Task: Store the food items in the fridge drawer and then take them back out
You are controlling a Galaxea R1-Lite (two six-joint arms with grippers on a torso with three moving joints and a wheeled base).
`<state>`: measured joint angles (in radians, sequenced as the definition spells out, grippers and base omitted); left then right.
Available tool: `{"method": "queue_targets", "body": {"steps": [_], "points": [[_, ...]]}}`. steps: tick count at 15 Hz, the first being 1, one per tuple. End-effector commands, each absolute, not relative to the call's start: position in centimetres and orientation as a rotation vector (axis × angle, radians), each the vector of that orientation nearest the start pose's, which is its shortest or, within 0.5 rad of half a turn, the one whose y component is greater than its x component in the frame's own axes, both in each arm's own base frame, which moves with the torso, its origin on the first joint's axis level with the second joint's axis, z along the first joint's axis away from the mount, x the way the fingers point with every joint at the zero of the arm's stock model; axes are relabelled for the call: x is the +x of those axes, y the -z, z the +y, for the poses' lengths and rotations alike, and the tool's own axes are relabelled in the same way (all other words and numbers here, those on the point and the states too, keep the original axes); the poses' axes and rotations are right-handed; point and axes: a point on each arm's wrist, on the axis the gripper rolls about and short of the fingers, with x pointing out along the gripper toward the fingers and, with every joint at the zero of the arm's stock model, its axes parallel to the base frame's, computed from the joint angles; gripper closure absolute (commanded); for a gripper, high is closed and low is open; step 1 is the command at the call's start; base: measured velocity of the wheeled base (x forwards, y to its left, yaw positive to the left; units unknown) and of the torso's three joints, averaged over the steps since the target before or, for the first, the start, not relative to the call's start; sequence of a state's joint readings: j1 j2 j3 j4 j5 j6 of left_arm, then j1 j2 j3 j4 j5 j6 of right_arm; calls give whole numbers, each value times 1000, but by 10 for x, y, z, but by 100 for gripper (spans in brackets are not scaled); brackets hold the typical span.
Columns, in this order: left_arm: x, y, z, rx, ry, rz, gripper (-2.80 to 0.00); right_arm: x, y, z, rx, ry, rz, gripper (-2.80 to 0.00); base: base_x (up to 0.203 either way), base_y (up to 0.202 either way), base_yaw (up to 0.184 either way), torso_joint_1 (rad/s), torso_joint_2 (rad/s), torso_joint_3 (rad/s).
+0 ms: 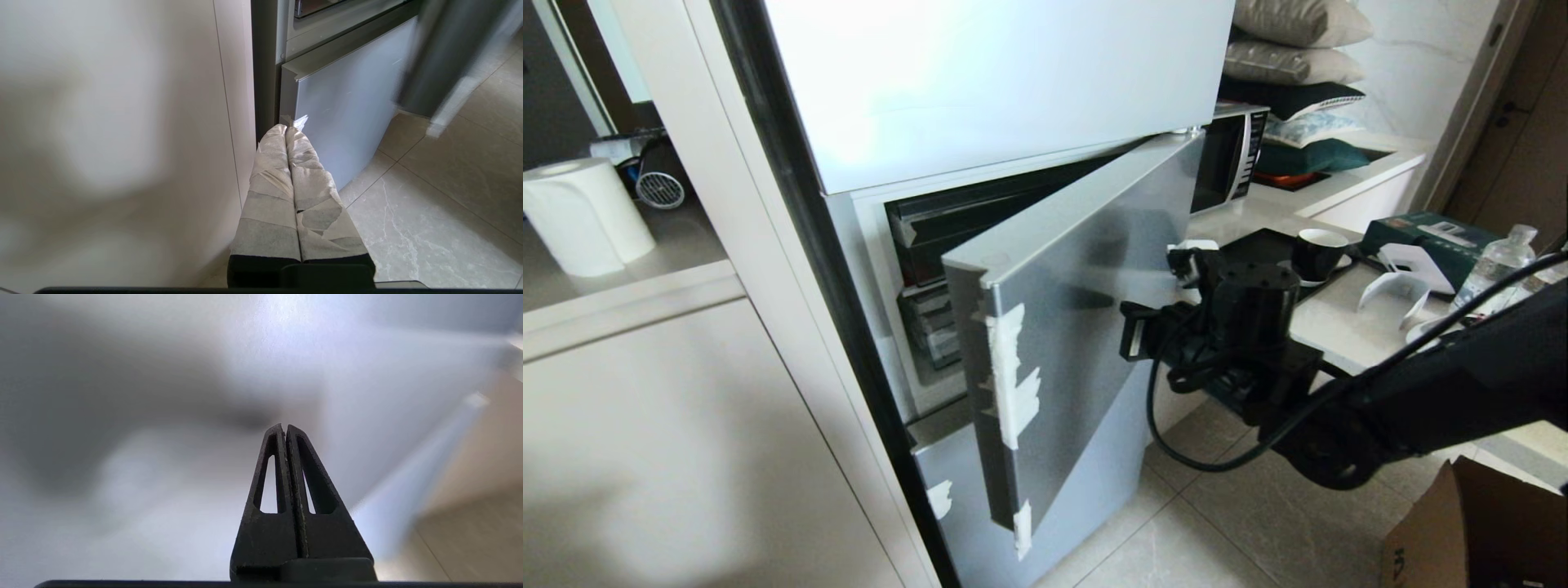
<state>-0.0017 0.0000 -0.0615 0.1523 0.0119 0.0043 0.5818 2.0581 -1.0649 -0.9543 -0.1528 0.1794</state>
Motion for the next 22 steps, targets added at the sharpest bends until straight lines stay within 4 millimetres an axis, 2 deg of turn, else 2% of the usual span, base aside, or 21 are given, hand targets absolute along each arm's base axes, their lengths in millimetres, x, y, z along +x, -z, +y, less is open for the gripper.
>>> {"method": "queue_targets", "body": {"steps": [1, 3, 7, 10, 12, 14, 15, 17, 20, 22], "points": [[-28, -77, 0, 5, -11, 91, 0, 368, -132, 253, 167, -455, 65, 0, 0, 0, 0, 0, 0, 0], [-28, -77, 0, 5, -11, 91, 0, 389, -121, 274, 175, -491, 44, 0, 0, 0, 0, 0, 0, 0], [-28, -77, 0, 5, -11, 91, 0, 412, -117, 294, 184, -648, 29, 0, 0, 0, 0, 0, 0, 0], [-28, -77, 0, 5, -11, 91, 0, 412, -113, 293, 191, -673, 46, 0, 0, 0, 0, 0, 0, 0], [-28, -77, 0, 5, -11, 91, 0, 401, -114, 286, 183, -667, 58, 0, 0, 0, 0, 0, 0, 0], [-28, -77, 0, 5, -11, 91, 0, 371, -139, 268, 181, -671, 53, 0, 0, 0, 0, 0, 0, 0], [-28, -77, 0, 5, -11, 91, 0, 348, -160, 254, 184, -676, 43, 0, 0, 0, 0, 0, 0, 0], [-28, -77, 0, 5, -11, 91, 0, 297, -189, 221, 184, -682, 37, 0, 0, 0, 0, 0, 0, 0], [-28, -77, 0, 5, -11, 91, 0, 210, -216, 155, 183, -649, -5, 0, 0, 0, 0, 0, 0, 0], [-28, -77, 0, 5, -11, 91, 0, 160, -217, 111, 179, -575, -58, 0, 0, 0, 0, 0, 0, 0]]}}
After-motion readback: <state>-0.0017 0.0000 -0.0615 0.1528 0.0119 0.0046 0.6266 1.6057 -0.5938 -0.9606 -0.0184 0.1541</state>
